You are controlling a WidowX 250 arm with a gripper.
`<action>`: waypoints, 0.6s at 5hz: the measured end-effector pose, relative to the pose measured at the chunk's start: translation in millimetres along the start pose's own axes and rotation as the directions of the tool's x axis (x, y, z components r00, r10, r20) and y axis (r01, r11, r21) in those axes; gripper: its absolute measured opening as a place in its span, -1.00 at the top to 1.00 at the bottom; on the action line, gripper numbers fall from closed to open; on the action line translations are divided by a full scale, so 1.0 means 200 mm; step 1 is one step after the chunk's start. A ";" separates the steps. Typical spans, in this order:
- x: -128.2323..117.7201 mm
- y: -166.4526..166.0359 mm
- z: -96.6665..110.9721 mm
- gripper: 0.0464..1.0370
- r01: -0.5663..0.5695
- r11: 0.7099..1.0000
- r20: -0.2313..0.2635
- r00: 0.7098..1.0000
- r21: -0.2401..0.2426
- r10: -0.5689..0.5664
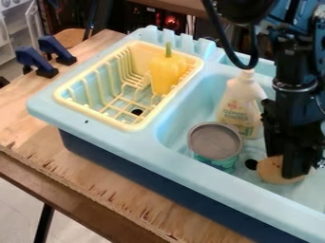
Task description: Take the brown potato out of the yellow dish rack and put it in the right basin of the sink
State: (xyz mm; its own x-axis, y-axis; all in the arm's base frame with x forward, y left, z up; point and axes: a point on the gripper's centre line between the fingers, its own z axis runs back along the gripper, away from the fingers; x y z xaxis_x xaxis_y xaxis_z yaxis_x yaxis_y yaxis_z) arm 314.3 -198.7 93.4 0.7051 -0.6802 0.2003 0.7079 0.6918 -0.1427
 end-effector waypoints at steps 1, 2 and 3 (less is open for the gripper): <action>0.01 0.00 -0.02 0.09 0.007 1.000 -0.009 1.000 0.016 -0.007; 0.01 0.00 -0.01 -0.04 0.015 0.999 -0.003 1.000 0.031 -0.015; -0.03 -0.03 0.02 -0.68 0.041 0.998 0.001 0.999 0.039 -0.041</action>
State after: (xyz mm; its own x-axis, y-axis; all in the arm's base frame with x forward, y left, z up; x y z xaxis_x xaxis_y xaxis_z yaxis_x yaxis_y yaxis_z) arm 306.5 -197.5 96.9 0.6752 -0.7080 0.2072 0.7342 0.6720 -0.0965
